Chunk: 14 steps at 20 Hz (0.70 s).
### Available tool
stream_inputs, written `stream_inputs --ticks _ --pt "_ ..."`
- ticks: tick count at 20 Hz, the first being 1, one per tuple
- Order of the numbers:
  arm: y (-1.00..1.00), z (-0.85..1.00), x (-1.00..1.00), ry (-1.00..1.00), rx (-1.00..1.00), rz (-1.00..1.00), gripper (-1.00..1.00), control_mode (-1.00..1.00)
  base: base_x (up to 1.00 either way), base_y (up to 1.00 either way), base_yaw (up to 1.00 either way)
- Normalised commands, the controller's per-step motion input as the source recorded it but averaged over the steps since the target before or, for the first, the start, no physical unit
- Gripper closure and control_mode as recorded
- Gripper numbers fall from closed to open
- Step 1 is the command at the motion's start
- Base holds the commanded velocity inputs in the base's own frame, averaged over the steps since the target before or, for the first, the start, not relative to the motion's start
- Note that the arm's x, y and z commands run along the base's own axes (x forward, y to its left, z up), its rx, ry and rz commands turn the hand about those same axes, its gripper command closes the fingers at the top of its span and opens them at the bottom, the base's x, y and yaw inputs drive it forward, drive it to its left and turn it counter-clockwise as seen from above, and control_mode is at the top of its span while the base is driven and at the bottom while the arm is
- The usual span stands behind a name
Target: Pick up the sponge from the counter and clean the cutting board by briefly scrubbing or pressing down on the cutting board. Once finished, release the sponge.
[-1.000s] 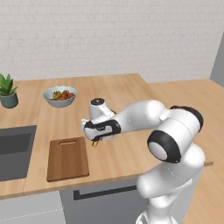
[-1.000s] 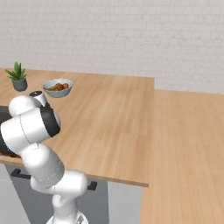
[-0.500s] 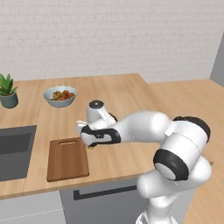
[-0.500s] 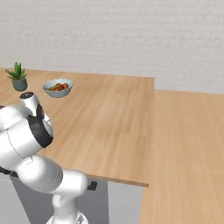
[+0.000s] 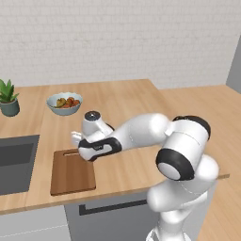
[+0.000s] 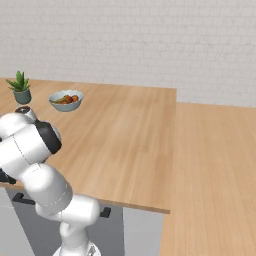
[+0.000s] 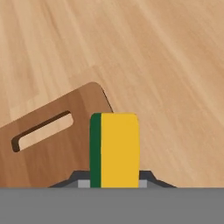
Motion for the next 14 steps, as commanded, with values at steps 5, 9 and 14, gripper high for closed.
stream_inputs --ticks 5,9,14 --pt "0.49 -0.02 0.06 0.00 -0.01 0.00 1.00 -1.00 0.00 0.00 0.00" --pt "0.31 -0.07 -0.05 -0.01 -0.04 0.00 1.00 -1.00 0.00 0.00 0.00" --pt "0.23 -0.19 -0.19 -0.03 -0.06 0.00 1.00 -1.00 0.00 0.00 0.00"
